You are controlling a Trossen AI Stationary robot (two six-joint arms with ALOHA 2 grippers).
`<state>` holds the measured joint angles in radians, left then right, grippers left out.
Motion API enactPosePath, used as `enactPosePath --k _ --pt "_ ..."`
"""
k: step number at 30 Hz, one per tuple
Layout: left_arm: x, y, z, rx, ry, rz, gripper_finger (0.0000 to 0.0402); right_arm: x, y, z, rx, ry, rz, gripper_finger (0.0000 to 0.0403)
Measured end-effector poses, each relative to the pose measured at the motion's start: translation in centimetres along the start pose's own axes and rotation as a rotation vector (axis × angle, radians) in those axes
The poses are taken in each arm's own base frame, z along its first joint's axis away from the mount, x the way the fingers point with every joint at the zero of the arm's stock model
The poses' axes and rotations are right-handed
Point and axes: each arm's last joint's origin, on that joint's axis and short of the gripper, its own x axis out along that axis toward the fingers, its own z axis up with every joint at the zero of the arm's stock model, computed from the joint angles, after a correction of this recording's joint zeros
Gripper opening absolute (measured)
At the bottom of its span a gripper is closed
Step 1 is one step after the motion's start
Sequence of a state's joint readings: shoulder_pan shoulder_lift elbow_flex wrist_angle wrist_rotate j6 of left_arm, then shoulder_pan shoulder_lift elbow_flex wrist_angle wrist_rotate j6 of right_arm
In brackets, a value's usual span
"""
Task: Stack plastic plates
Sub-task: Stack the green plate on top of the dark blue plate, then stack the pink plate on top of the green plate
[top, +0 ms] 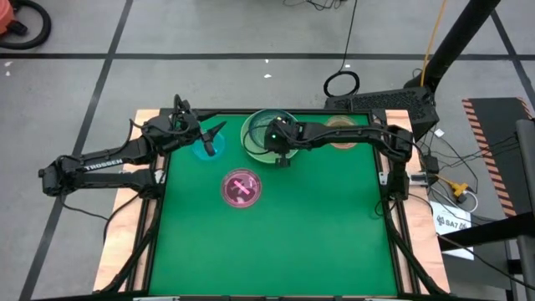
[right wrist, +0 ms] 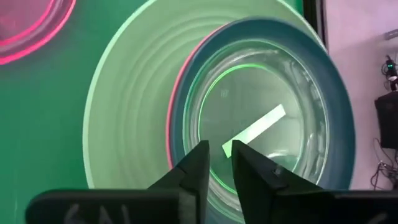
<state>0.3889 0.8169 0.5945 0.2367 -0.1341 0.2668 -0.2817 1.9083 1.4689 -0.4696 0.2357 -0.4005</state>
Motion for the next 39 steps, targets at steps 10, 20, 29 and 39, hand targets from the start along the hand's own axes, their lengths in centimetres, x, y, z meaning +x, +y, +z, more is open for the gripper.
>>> enactPosePath --k 10,20,29,39 --pt "0.0 0.0 -0.2 -0.013 0.019 -0.005 0.0186 -1.3 0.2 0.2 0.066 0.002 -0.019 0.0108" --pt "-0.2 -0.7 -1.7 -0.170 0.183 -0.047 0.0186 -7.0 3.3 -3.6 0.056 -0.163 -0.019 0.0082" --pt "-1.3 -3.0 -3.6 -0.382 0.447 -0.129 0.0186 -10.7 3.9 -7.3 0.122 -0.499 -0.067 0.0077" --pt "-2.2 -7.3 -5.2 -0.462 0.698 -0.234 0.0186 -13.0 3.2 -8.0 0.079 -0.565 -0.176 0.0077"
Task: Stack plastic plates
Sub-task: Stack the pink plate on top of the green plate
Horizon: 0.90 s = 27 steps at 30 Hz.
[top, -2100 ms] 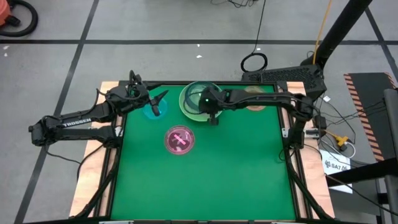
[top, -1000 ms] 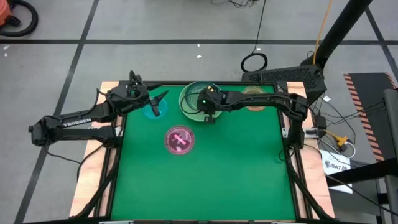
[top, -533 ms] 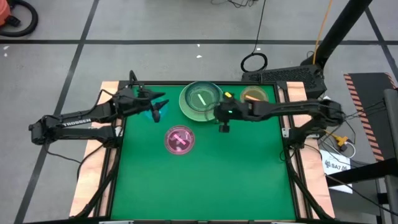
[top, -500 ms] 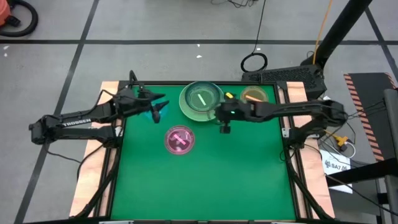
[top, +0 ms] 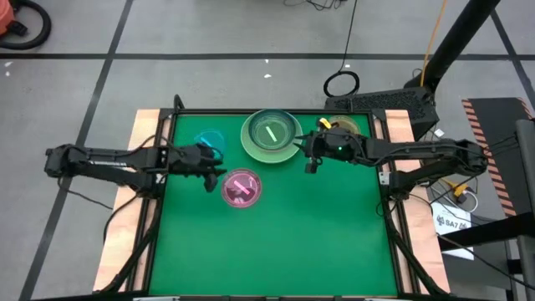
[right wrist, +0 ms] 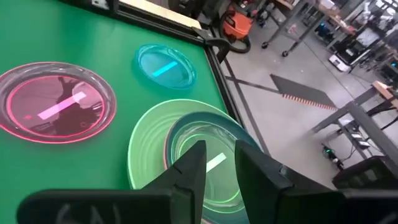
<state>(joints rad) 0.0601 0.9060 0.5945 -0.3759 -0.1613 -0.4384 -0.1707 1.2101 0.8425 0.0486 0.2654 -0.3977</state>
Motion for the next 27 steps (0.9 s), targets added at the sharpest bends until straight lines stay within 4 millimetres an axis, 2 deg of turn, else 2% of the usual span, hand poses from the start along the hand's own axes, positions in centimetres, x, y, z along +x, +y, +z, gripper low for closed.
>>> enactPosePath --k 7,11,19,27 --pt "3.4 -3.0 -1.9 0.104 0.070 0.038 0.0186 0.0 -0.4 -0.1 -0.066 0.018 -0.036 0.0077" --pt "5.0 -3.9 -3.0 0.147 0.116 0.042 0.0186 0.1 -0.8 -0.5 -0.079 0.043 -0.048 0.0077" --pt "7.8 -3.4 -4.6 0.239 0.220 0.144 0.0186 0.3 -1.6 -0.8 -0.073 0.057 -0.076 0.0077" --pt "8.2 -2.1 -4.2 0.225 0.244 0.194 0.0186 0.4 -2.2 -1.1 -0.073 0.076 -0.107 0.0077"
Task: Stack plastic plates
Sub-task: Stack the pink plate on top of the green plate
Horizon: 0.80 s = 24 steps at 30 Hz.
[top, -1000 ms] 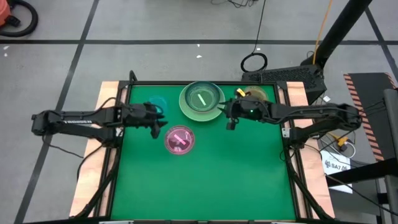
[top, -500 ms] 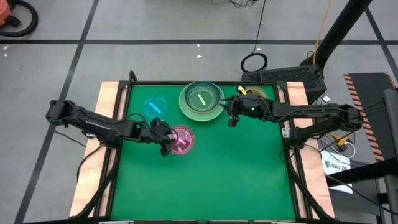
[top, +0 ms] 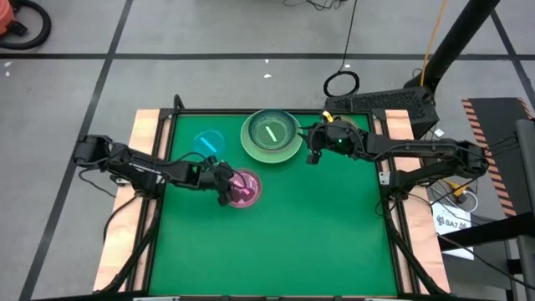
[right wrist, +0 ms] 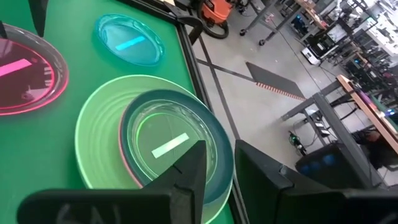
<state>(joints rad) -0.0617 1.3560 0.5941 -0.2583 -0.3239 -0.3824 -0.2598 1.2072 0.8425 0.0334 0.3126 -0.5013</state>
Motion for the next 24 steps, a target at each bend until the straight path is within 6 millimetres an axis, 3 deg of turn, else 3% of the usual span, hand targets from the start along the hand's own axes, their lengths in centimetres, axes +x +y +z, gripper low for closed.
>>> enactPosePath --k 14,24 --pt "0.2 1.1 0.1 -0.006 0.024 0.039 0.0186 0.1 -0.4 -0.2 0.026 0.005 -0.012 0.0077" --pt "-2.1 1.4 0.9 0.022 -0.009 0.041 0.0186 1.0 -0.1 -0.4 0.038 0.017 -0.004 0.0077"
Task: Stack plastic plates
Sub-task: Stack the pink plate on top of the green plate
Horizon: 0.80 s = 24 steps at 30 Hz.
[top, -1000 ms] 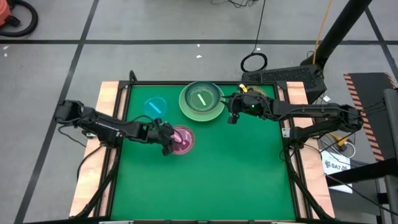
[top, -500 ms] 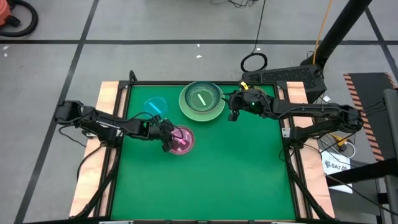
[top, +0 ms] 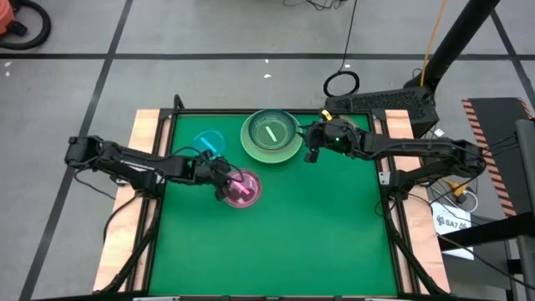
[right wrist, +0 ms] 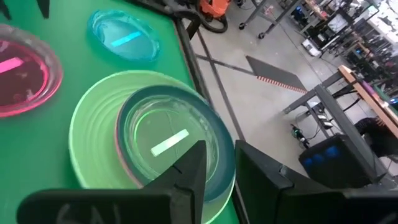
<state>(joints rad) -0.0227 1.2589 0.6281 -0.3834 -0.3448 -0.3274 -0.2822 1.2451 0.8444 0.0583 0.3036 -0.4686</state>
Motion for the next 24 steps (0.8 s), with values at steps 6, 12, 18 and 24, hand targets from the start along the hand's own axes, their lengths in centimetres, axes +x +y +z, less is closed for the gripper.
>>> enactPosePath --k 6,12,18,24 --pt "-0.3 0.3 -0.2 0.011 0.002 0.044 0.0186 1.3 0.0 -0.7 0.007 0.026 0.014 0.0077" --pt "0.4 0.4 -1.3 0.014 -0.005 0.068 0.0186 2.8 0.2 -1.6 0.014 0.069 0.013 0.0077" --pt "1.2 0.5 -2.6 -0.014 -0.029 0.062 0.0186 3.7 0.4 -2.1 0.067 0.087 0.008 0.0077" --pt "1.3 0.5 -2.7 0.008 -0.031 0.065 0.0186 3.5 0.9 -0.8 0.413 -0.054 0.175 0.0077"
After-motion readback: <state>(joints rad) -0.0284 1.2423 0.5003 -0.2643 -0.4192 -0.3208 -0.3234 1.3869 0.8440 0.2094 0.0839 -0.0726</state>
